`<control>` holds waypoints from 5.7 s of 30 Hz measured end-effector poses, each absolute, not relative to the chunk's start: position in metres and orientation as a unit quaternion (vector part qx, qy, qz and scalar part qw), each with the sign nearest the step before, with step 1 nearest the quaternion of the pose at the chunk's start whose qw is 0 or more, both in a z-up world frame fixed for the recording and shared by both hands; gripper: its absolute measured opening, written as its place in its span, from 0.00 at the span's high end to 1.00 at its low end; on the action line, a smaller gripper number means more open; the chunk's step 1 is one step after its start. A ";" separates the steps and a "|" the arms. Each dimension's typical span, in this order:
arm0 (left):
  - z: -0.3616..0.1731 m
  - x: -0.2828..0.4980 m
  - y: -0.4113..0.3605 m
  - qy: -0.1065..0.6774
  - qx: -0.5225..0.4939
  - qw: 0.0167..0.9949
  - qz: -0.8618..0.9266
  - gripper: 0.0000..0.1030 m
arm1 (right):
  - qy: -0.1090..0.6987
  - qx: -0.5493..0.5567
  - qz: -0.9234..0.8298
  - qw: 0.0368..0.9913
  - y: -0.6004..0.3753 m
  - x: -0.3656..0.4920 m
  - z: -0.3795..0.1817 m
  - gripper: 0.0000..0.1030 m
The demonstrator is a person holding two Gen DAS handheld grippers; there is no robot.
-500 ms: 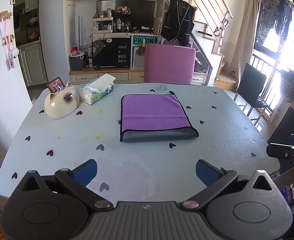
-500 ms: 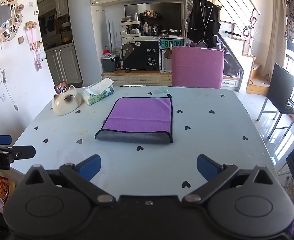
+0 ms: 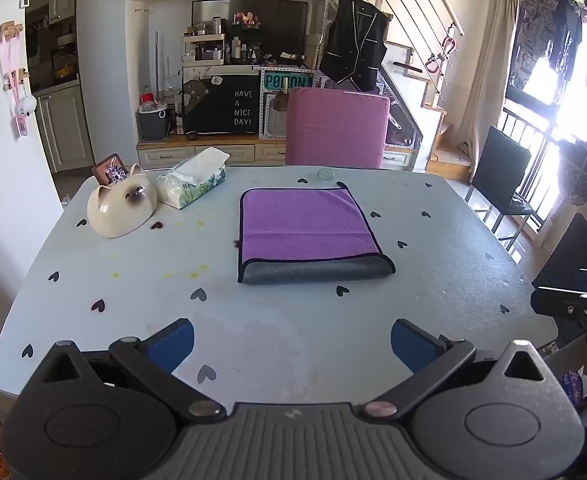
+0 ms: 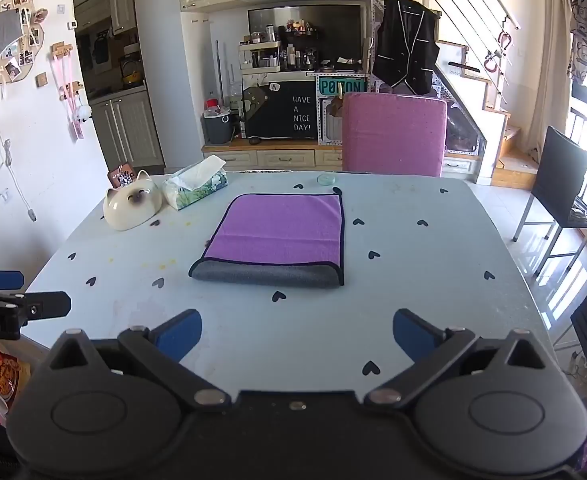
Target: Fold towel
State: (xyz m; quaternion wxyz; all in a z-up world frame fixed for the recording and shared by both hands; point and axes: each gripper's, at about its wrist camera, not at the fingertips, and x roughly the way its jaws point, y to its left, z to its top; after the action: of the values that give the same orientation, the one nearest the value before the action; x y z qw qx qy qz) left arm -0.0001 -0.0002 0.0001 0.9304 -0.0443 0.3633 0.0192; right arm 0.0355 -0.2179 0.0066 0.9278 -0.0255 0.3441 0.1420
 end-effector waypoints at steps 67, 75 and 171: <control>0.001 -0.001 -0.001 0.363 -0.045 0.931 0.017 0.00 | 0.346 -0.026 0.142 0.927 -0.216 0.037 0.006 0.01; 0.001 -0.001 -0.001 0.363 -0.045 0.931 0.017 0.00 | 0.346 -0.026 0.142 0.927 -0.216 0.037 0.006 0.01; -0.168 0.251 0.037 0.433 -0.022 0.900 0.055 0.00 | 0.402 -0.012 0.151 0.903 -0.182 0.280 -0.170 0.01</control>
State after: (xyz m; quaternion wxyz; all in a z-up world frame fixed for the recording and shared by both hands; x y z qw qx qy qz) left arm 0.2506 0.0373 -0.1680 0.8997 -0.0223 0.4325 0.0552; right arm 0.2797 -0.1816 -0.1699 0.9032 -0.0117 0.4015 0.1512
